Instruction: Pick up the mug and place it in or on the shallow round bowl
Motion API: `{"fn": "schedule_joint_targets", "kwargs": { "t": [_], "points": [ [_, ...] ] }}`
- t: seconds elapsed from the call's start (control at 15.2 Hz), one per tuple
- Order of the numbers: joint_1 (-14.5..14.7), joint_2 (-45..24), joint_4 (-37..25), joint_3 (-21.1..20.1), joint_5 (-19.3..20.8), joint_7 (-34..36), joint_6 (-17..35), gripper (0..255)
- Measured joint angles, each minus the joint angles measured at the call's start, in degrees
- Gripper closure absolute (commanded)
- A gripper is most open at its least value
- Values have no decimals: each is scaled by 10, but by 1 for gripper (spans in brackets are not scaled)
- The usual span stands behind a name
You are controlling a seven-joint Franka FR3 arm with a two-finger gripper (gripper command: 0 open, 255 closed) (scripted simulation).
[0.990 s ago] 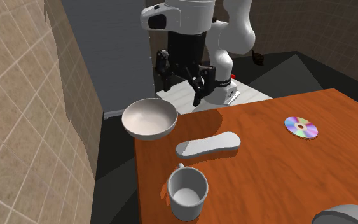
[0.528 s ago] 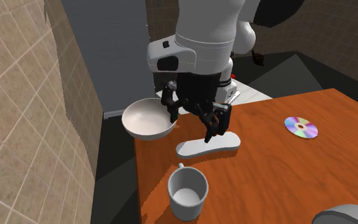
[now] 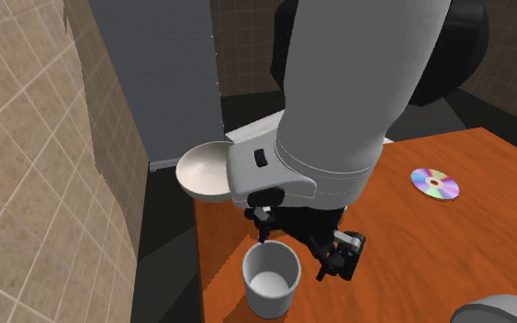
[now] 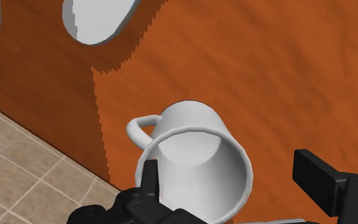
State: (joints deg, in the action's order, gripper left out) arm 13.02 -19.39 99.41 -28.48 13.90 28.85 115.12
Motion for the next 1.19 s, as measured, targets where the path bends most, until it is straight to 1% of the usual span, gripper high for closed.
{"fn": "schedule_joint_targets", "kwargs": {
  "t": [0.13, 0.26, 0.66, 1.06, 1.12, 1.19],
  "points": [
    [20, -43, -45, 3, 19, 15, -10, 0],
    [25, -59, -53, 6, 26, 18, -4, 0],
    [28, -77, -34, 12, 38, 27, 31, 0],
    [28, -79, -32, 13, 39, 28, 35, 0],
    [28, -79, -32, 13, 39, 28, 35, 255],
    [28, -79, -32, 13, 39, 28, 35, 255]
  ]
}}
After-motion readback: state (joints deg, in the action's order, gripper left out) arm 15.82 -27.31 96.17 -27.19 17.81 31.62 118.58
